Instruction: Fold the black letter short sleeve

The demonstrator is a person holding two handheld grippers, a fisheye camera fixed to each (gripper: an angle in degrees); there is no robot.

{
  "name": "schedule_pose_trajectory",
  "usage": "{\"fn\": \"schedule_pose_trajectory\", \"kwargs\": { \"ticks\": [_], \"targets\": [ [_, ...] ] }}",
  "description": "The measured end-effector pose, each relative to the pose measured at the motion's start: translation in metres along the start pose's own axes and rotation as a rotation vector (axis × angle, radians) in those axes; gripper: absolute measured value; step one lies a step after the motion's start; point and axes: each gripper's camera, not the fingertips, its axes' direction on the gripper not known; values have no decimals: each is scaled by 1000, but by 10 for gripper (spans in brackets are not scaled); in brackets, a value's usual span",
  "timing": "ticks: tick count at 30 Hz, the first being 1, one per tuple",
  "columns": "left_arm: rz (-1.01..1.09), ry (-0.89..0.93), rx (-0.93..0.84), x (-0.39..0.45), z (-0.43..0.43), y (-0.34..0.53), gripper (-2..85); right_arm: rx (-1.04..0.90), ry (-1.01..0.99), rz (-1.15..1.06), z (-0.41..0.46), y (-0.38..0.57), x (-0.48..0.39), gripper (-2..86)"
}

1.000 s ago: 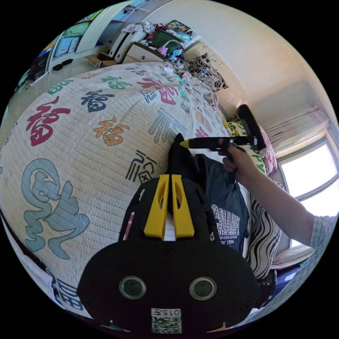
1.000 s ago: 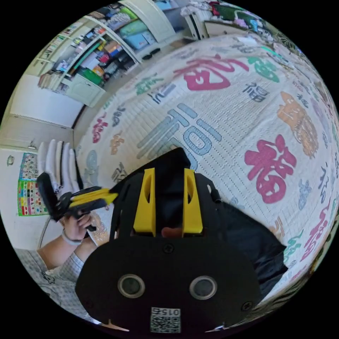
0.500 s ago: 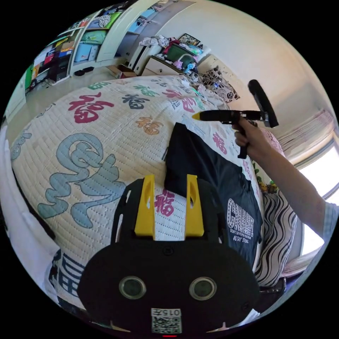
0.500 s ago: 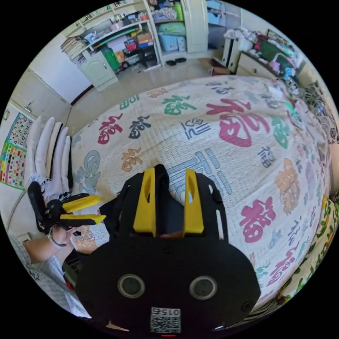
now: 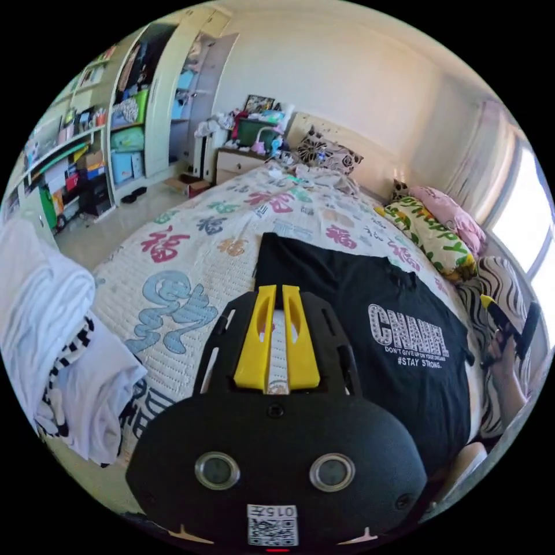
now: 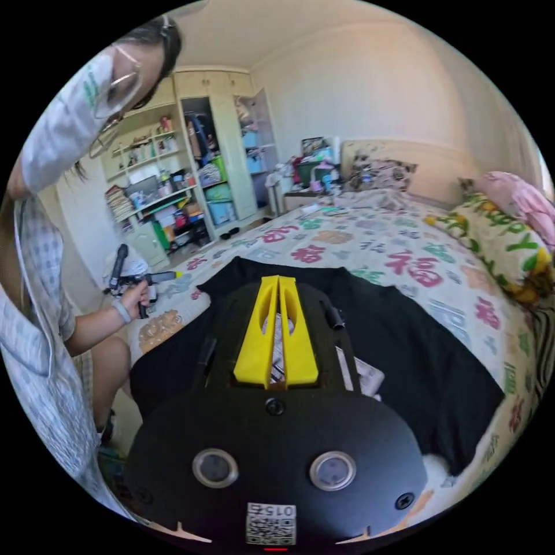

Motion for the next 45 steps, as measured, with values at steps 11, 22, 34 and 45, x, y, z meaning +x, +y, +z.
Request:
{"fn": "schedule_pose_trajectory", "kwargs": {
  "ticks": [11, 22, 34, 45],
  "targets": [
    [366, -172, 615, 216, -158, 60, -5, 279, 801, -97, -98, 93, -152, 12],
    [240, 143, 579, 245, -351, 79, 81, 561, 838, -139, -201, 93, -324, -7],
    [263, 210, 569, 286, -472, 154, 18, 317, 879, 20, -282, 83, -414, 78],
    [364, 269, 456, 343, -462, 144, 19, 162, 918, 308, -342, 66, -390, 10]
  ]
}}
